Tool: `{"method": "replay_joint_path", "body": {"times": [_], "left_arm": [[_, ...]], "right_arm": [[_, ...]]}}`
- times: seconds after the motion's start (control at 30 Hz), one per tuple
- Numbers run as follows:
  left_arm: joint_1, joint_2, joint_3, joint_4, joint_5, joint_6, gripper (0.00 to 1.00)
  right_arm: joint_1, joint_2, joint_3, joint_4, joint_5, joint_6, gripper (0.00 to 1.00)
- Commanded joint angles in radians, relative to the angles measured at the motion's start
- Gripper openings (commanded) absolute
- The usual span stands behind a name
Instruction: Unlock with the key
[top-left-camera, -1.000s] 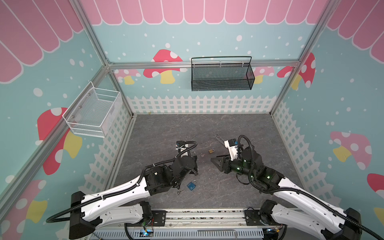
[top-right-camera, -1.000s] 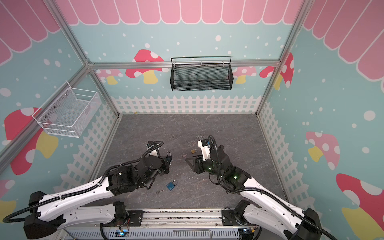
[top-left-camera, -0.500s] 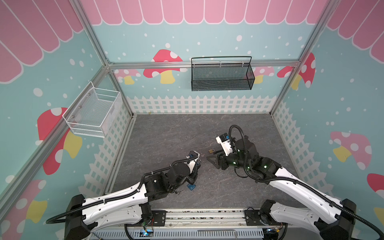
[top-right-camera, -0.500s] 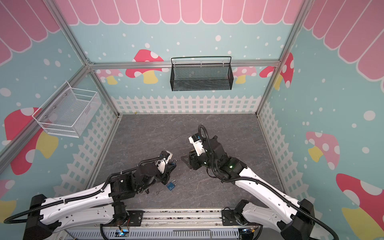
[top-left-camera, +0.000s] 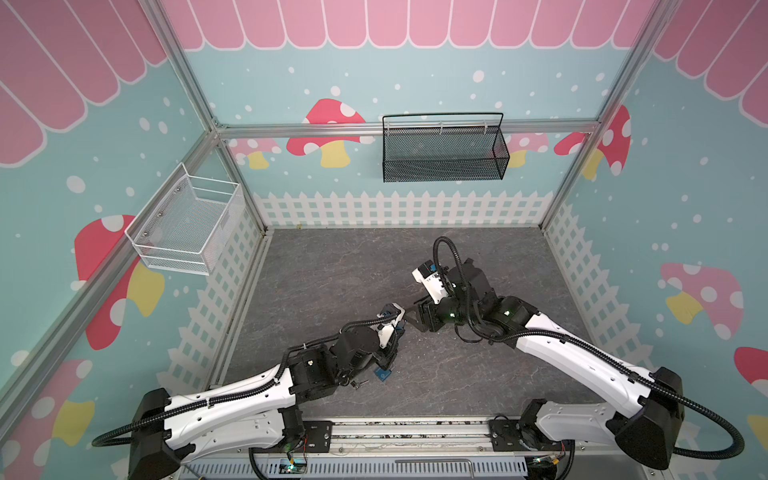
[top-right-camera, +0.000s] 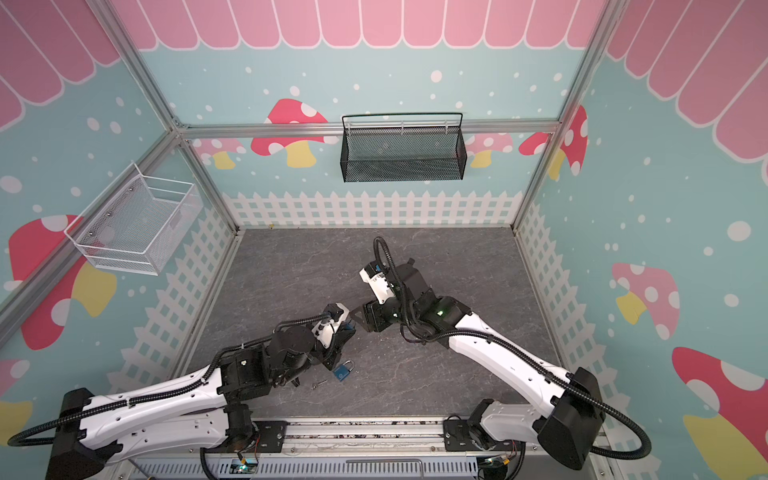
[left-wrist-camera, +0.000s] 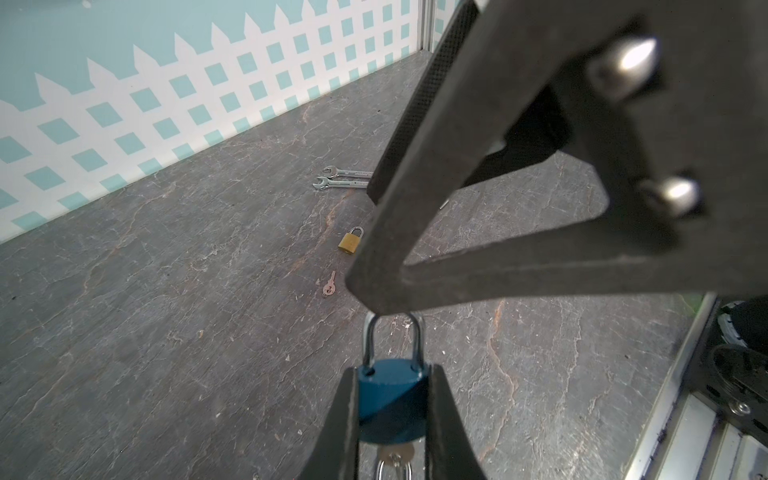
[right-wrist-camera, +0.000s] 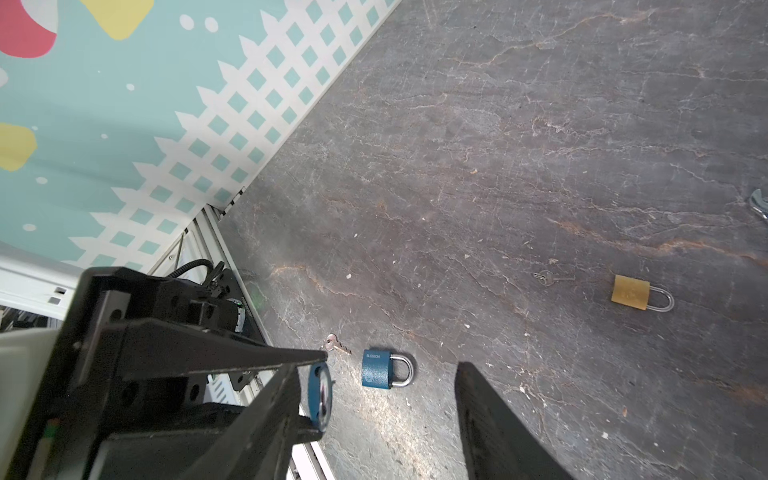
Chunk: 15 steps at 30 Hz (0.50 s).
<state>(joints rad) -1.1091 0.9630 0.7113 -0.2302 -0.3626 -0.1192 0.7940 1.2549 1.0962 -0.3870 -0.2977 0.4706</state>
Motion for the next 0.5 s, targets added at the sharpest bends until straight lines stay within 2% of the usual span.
{"method": "replay_joint_path", "body": {"times": [0.0,0.47], "left_arm": [[-0.005,-0.002,0.005,0.022,0.001,0.023,0.0],[-0.006,-0.012,0.008,0.0,-0.019,0.035,0.0]], "right_arm": [[0.011,0.016,0.038,-0.036,0.015,-0.037,0.62],[0.016,0.068,0.092,-0.117,0.078,-0.075,0.63]]}}
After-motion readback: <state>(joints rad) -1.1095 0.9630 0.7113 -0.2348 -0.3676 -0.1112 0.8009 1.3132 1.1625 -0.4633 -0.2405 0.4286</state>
